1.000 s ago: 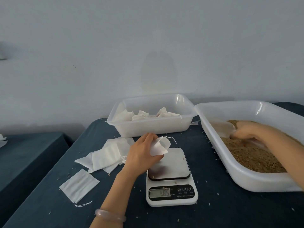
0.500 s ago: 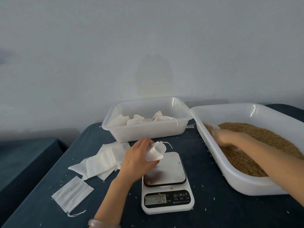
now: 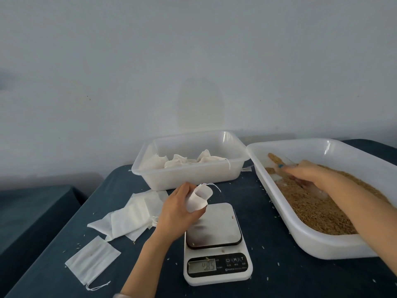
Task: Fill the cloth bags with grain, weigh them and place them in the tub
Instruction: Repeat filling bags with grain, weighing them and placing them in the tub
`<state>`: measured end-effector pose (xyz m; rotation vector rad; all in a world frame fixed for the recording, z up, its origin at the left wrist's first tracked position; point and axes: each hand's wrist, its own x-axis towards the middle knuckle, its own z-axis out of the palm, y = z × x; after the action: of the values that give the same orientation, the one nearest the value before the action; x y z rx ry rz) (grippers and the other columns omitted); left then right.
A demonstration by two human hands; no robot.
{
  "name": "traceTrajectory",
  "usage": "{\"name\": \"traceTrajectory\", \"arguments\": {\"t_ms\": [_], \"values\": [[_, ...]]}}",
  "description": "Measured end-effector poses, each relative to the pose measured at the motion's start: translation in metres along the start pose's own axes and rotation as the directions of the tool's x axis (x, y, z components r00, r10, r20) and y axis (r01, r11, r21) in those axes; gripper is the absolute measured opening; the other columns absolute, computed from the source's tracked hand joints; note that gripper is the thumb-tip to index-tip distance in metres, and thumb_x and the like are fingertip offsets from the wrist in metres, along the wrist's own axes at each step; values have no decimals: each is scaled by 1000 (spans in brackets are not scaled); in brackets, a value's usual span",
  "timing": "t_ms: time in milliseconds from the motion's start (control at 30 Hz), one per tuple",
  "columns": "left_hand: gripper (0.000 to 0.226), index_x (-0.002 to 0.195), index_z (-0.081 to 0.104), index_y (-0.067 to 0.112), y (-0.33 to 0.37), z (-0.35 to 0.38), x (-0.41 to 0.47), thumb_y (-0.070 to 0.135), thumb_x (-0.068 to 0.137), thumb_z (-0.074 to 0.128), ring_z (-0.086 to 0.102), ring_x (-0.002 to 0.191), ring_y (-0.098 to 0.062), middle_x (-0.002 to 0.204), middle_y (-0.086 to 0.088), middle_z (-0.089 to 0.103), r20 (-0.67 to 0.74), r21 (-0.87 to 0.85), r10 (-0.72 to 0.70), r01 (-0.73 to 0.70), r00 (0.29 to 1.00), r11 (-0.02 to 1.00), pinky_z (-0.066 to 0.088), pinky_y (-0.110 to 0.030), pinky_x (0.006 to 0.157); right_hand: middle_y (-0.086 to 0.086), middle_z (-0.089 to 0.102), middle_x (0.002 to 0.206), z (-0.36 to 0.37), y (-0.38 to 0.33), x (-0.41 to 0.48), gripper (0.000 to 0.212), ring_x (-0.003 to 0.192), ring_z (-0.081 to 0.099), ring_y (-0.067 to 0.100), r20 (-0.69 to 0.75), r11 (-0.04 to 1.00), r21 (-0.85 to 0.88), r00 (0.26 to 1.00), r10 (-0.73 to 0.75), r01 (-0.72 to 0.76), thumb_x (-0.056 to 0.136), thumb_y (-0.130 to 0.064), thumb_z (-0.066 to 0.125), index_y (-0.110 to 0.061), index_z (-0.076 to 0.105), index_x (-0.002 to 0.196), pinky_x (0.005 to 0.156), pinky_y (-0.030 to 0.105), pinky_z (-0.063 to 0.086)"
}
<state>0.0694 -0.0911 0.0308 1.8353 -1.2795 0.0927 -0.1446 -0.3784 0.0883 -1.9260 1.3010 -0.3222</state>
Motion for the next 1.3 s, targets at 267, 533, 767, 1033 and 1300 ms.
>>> {"name": "traceTrajectory", "arguments": {"t_ms": [267, 533, 767, 1033, 1300], "values": [[26, 97, 55, 41, 8, -5, 0, 36, 73, 65, 59, 78, -5, 91, 15, 65, 13, -249, -114, 114, 993, 962, 49, -17, 63, -2, 69, 80, -9, -12, -10, 26, 53, 53, 12, -43, 944, -138, 951, -306, 298, 95, -33, 60, -17, 55, 115, 49, 25, 39], [30, 98, 51, 39, -1, -8, 2, 25, 81, 72, 58, 81, 0, 91, 23, 62, 57, -207, -218, 225, 974, 952, 48, -14, 60, -7, 64, 95, 2, -46, -49, 35, 54, 58, 8, 132, 769, -18, 764, -632, 639, 84, -35, 70, -39, 66, 118, 58, 23, 50], [31, 97, 49, 39, 1, -7, 3, 32, 75, 70, 58, 79, 0, 89, 25, 60, 46, -224, -236, 241, 971, 944, 51, -25, 65, -20, 65, 93, 14, -57, -79, 57, 70, 69, 14, 296, 685, -55, 667, -683, 726, 54, -70, 62, -59, 62, 111, 74, 38, 58], [35, 100, 49, 39, 3, -9, 1, 28, 78, 75, 58, 84, 1, 93, 26, 60, 79, -238, -155, 170, 985, 956, 48, -11, 64, -43, 56, 103, 10, -61, -81, 47, 91, 52, -22, 309, 535, -323, 621, -720, 781, 53, -90, 42, -84, 40, 99, 72, 15, 37], [40, 102, 50, 40, 7, -5, 0, 52, 68, 68, 62, 89, -3, 96, 24, 64, 126, -208, -87, 112, 988, 972, 51, -17, 69, -34, 57, 90, 11, -81, -81, 64, 86, 50, -10, 319, 315, -514, 518, -793, 798, 61, -79, 37, -61, 55, 120, 72, 16, 35]]}}
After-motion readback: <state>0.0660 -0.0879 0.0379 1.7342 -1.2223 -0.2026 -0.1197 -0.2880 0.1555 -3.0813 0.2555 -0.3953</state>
